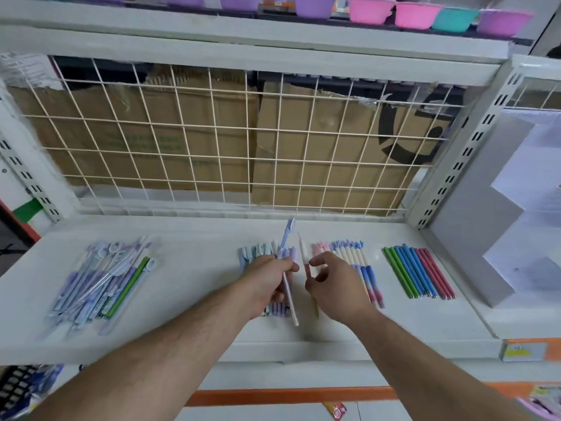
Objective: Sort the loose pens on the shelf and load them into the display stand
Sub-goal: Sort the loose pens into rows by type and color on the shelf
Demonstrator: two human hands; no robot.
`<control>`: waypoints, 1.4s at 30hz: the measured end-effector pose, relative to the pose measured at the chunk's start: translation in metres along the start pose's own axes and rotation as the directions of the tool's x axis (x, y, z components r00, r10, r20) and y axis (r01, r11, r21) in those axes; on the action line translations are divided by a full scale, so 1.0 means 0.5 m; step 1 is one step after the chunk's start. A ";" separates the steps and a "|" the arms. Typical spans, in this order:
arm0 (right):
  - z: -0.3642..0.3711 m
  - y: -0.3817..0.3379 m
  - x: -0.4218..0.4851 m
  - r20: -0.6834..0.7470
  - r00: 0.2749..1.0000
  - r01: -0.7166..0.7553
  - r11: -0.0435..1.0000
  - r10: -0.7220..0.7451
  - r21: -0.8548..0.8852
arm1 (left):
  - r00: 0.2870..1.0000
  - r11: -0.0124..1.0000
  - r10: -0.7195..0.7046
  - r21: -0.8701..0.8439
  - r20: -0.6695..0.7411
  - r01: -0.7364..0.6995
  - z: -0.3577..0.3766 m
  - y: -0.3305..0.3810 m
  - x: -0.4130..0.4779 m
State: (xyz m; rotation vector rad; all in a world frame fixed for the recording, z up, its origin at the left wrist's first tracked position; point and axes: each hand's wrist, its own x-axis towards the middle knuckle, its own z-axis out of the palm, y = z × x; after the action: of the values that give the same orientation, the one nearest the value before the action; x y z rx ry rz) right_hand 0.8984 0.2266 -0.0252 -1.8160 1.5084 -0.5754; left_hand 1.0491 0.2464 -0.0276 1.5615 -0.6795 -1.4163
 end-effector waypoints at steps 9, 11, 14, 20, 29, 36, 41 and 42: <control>-0.034 0.041 0.032 -0.158 0.983 -0.120 0.978 0.092 -0.173 | 1.000 1.000 -0.017 0.007 0.000 0.017 0.012 0.006 0.013; -0.041 0.043 0.038 -0.153 0.984 -0.120 0.975 0.092 -0.186 | 1.000 1.000 -0.023 0.009 0.001 0.023 0.019 0.011 0.014; -0.050 0.050 0.045 -0.133 0.987 -0.115 0.974 0.091 -0.193 | 0.999 0.999 -0.037 0.003 0.012 0.037 0.028 0.014 0.017; -0.046 0.062 0.053 -0.104 0.992 -0.087 0.973 0.066 -0.213 | 0.998 0.998 -0.060 0.006 0.005 0.060 0.043 0.012 0.022; -0.044 0.051 0.047 -0.084 0.992 -0.117 0.963 0.099 -0.244 | 0.998 0.998 -0.057 0.019 0.023 0.057 0.043 0.011 0.025; -0.037 -0.012 0.014 0.037 0.999 -0.021 0.997 0.019 0.072 | 0.998 0.999 -0.043 0.025 0.047 0.042 0.032 0.009 0.021; -0.013 -0.052 -0.010 0.211 0.977 -0.015 0.974 -0.034 0.227 | 0.995 0.998 -0.048 0.030 0.083 0.046 0.013 0.011 0.009; -0.009 -0.060 -0.013 0.205 0.978 -0.015 0.972 -0.034 0.233 | 0.996 0.999 -0.041 0.038 0.075 0.038 0.006 0.011 0.005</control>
State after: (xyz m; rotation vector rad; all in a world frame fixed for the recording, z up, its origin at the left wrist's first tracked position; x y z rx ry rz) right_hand 0.9134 0.2342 0.0005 -1.6469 1.2375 -0.5261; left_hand 1.0474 0.2409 -0.0239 1.5635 -0.7265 -1.5058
